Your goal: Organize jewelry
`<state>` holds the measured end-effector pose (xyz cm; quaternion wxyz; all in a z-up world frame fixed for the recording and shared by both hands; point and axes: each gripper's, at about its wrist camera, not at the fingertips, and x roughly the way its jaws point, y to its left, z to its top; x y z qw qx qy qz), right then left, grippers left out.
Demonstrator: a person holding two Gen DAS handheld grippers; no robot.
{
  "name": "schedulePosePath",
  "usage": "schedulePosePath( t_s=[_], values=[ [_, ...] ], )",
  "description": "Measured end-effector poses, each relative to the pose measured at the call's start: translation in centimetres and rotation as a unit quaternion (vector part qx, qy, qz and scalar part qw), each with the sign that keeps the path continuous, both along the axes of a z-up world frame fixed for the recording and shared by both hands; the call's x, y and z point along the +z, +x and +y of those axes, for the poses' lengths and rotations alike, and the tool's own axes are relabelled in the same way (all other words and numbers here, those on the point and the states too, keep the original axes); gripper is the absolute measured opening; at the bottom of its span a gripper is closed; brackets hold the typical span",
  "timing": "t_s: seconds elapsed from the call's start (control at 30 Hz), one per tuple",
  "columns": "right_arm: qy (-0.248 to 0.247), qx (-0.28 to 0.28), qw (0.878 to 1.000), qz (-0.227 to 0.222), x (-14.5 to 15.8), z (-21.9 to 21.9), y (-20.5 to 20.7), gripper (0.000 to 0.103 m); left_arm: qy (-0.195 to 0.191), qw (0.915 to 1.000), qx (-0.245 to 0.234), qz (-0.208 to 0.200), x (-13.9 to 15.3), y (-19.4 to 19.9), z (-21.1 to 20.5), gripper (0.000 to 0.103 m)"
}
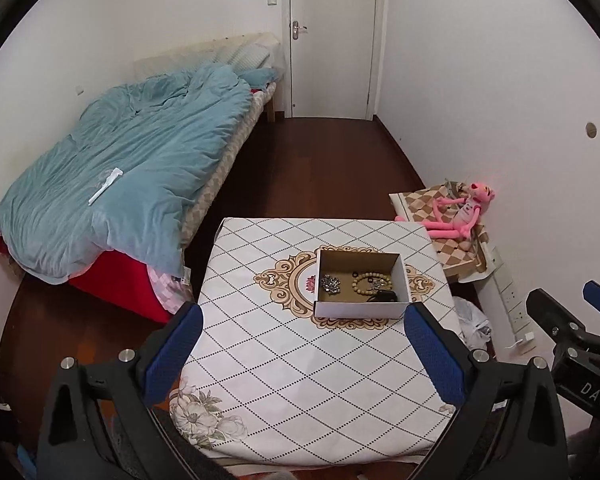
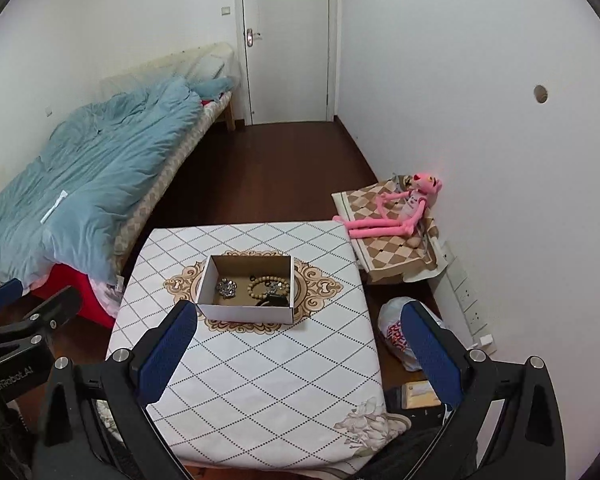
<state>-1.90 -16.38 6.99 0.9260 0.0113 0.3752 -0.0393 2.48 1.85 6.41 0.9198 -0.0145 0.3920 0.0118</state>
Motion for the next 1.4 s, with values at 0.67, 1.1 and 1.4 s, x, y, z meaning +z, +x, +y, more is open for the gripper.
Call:
schedulePosePath(
  t_s=[0.67,1.1,1.4],
  values=[
    [-0.006,0.006,0.999,0.052,-2.3,0.1,5.6,0.103,0.011,0.9991,0.015,0.038,-2.1,5.1,-0.5,0.103],
    [-0.013,0.008,0.996,0.091,-5.2,0.5,10.1,0.103,0.02,0.9969,0.011,0.075,-4.1,8.4,-0.7,0.103],
    [-0.01,0.008,0.995,0.103,-5.9,0.2,10.8,0.103,0.017,0.9961,0.009,0.086,-4.6,8.9,-0.6,0.103]
  ],
)
